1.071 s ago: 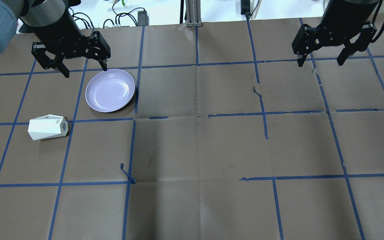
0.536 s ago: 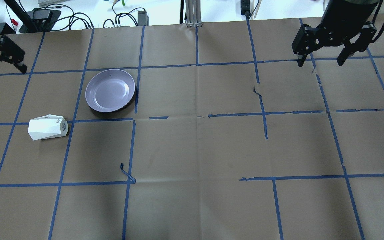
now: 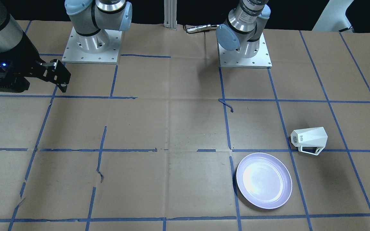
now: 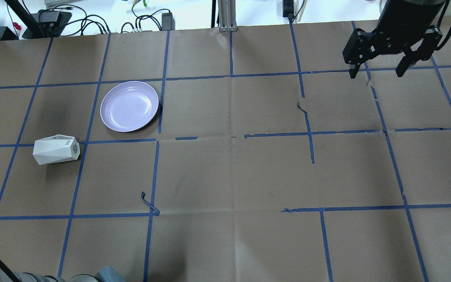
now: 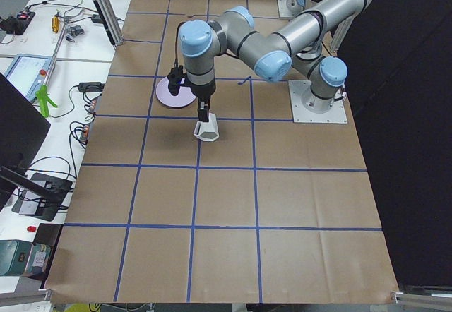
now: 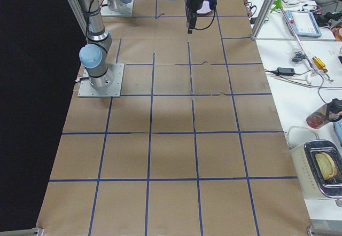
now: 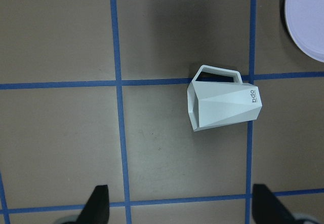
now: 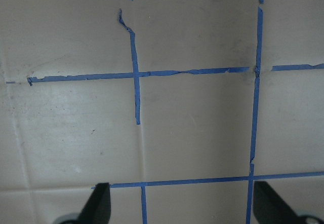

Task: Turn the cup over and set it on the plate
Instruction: 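Lower the left gripper and close it on the white cup's base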

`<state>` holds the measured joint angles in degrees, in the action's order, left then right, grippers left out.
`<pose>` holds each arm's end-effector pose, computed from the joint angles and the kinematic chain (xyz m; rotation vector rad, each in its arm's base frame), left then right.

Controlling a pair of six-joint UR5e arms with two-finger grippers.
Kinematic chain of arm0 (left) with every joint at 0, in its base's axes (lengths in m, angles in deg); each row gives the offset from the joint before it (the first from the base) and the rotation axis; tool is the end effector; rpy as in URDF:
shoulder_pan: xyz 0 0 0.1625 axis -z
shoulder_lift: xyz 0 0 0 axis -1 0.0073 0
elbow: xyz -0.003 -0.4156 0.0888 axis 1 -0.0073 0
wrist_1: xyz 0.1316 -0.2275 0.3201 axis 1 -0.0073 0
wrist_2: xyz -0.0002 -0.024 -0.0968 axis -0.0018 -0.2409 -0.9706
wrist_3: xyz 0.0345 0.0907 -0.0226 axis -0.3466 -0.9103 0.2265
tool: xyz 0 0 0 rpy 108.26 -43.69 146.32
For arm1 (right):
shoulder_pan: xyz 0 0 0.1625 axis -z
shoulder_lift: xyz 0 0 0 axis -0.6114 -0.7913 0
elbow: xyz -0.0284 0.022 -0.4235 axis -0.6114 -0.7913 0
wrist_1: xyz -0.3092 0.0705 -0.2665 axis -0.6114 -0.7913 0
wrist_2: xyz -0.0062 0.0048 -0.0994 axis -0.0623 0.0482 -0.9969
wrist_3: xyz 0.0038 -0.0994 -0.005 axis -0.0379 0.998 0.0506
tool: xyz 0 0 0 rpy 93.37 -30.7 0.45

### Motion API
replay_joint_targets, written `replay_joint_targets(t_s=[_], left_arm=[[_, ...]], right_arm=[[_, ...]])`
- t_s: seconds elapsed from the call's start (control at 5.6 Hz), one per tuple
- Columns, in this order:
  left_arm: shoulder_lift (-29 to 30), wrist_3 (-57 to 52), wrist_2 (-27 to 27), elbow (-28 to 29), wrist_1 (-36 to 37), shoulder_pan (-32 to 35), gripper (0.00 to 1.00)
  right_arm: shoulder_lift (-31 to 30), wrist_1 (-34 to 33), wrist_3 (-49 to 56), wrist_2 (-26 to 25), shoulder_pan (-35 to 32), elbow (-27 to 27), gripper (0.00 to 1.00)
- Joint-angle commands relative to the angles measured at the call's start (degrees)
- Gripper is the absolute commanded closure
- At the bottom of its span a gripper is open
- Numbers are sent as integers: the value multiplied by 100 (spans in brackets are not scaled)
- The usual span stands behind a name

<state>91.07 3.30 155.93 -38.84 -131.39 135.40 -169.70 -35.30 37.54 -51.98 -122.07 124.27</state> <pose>0.3018 -0.5123 0.4367 -0.0611 -3.0244 -0.0181 0.0779 -0.5335 0.4961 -0.0601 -3.1110 -0.1330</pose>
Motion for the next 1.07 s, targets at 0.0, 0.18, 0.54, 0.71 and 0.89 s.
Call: replay_joint_targets(t_s=[0.0,0.18,0.54,0.71,0.89], left_arm=[[512,-95,-1225,-104,-105,-343,1],[1011,-425,-2416,-70,-732,-832,1],[2118,-1793,-3049,-17,-1657,-995,1],[2585,-2417,-3113,1,-1983,-987,1],[2964,-2789,-3296,10,-2265,-995,1]], right_arm=[[0,0,0,0,0,0,0],[0,0,0,0,0,0,0],[0,0,0,0,0,0,0],[0,0,0,0,0,0,0],[0,0,0,0,0,0,0]])
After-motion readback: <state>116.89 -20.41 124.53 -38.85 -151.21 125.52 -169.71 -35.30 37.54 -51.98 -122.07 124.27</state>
